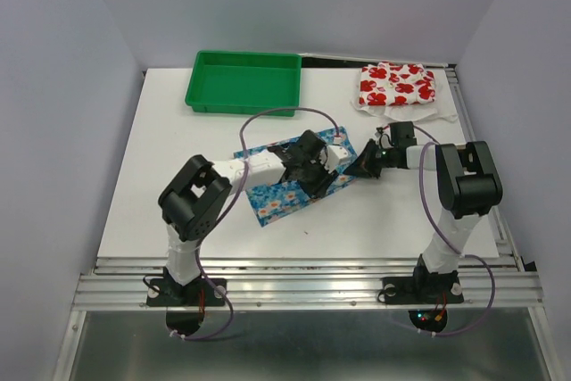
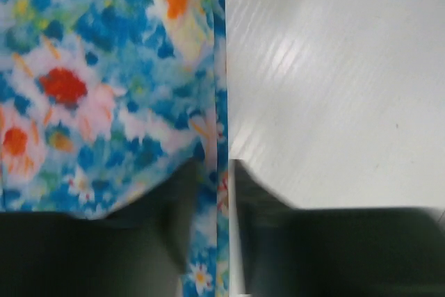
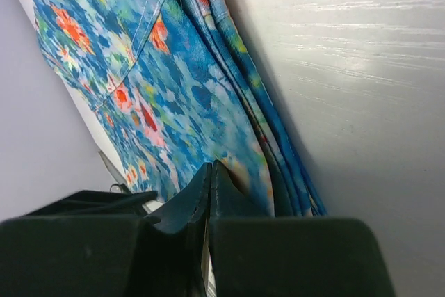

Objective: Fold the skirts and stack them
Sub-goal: Fold the skirt

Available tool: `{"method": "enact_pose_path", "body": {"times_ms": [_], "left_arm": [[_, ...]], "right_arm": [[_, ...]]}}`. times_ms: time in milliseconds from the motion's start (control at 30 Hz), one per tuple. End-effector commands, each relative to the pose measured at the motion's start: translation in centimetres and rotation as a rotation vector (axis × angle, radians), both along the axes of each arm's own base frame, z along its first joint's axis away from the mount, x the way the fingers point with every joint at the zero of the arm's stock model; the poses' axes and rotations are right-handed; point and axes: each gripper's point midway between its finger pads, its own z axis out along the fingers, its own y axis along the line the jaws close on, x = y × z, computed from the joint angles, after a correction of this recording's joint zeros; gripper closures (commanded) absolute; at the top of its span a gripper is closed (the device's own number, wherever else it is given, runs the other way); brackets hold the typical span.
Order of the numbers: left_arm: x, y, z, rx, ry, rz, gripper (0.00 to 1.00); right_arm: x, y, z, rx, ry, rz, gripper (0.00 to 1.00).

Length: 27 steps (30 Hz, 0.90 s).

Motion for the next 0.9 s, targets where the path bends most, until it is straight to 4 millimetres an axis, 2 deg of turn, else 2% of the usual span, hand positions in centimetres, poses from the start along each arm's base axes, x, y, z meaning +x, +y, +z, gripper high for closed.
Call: {"method": "enact_pose_path", "body": {"times_ms": [0,33,100,133,167,200,233,267,300,367,400,433,467,500,533,567,600,700,733,867], "left_arm": [[2.2,2.1,9.7,-0.198,-0.155,0.070,0.36],[3.7,3.3,11.2,-0.243,-0.165,0.113,0.29],[5.5,4.4,13.5,-0.324,-0.172,0.174,0.27],[6.2,4.7,14.3,-0.359,-0.159,0.188,0.28],[7.1,5.3,14.6,-0.373,-0.151,0.219,0.33],[8.8,6.6,13.8,-0.371,-0.126,0.272,0.38],[9.2,6.7,13.9,-0.398,-0.087,0.281,0.43],[10.4,7.8,13.3,-0.402,-0.065,0.315,0.54],[11.0,8.0,11.8,-0.408,-0.018,0.332,0.59],[11.5,8.3,10.5,-0.457,0.078,0.370,0.69],[12.0,8.7,8.9,-0.464,0.123,0.392,0.72],[13.1,9.7,8.2,-0.490,0.136,0.423,0.74],[12.9,9.8,7.8,-0.520,0.191,0.429,0.75],[13.2,10.1,6.3,-0.516,0.227,0.449,0.76],[13.9,10.8,5.8,-0.529,0.233,0.472,0.76],[13.9,10.8,5.4,-0.543,0.267,0.476,0.80],[14.0,11.2,3.9,-0.530,0.298,0.501,0.80],[14.4,12.3,1.8,-0.518,0.351,0.551,0.84],[14.5,12.7,0.5,-0.499,0.375,0.569,0.85],[14.8,13.4,-1.6,-0.465,0.406,0.598,0.89]], "right_arm": [[-2.4,-1.9,-3.4,-0.141,0.066,0.008,0.99],[-2.5,-2.0,-3.4,-0.146,0.071,0.008,0.99],[-3.4,-2.1,-3.5,-0.145,0.088,0.007,0.99],[-3.6,-2.0,-3.1,-0.138,0.080,0.008,0.99],[-4.0,-1.9,-3.0,-0.132,0.082,0.009,0.99],[-5.0,-1.4,-3.1,-0.112,0.089,0.026,0.99],[-5.1,-1.3,-2.6,-0.106,0.076,0.024,0.99],[-5.6,-0.9,-2.5,-0.103,0.075,0.036,0.99],[-5.9,-0.8,-2.5,-0.099,0.078,0.036,0.99],[-6.2,-0.4,-2.4,-0.095,0.080,0.048,0.99],[-6.3,-0.4,-2.4,-0.093,0.084,0.047,0.99],[-6.7,-0.2,-2.5,-0.096,0.093,0.057,0.99],[-6.9,-0.2,-2.5,-0.095,0.099,0.058,0.99],[-7.0,-0.2,-2.5,-0.093,0.106,0.057,0.99],[-7.3,-0.2,-2.6,-0.094,0.113,0.057,0.99],[-7.5,-0.2,-2.8,-0.095,0.122,0.057,0.99],[-7.7,-0.2,-2.7,-0.091,0.124,0.059,0.99],[-8.2,0.1,-2.7,-0.088,0.129,0.069,0.99],[-8.2,0.1,-2.6,-0.084,0.123,0.069,0.99],[-7.8,1.1,-1.2,-0.060,0.069,0.128,0.99]]}}
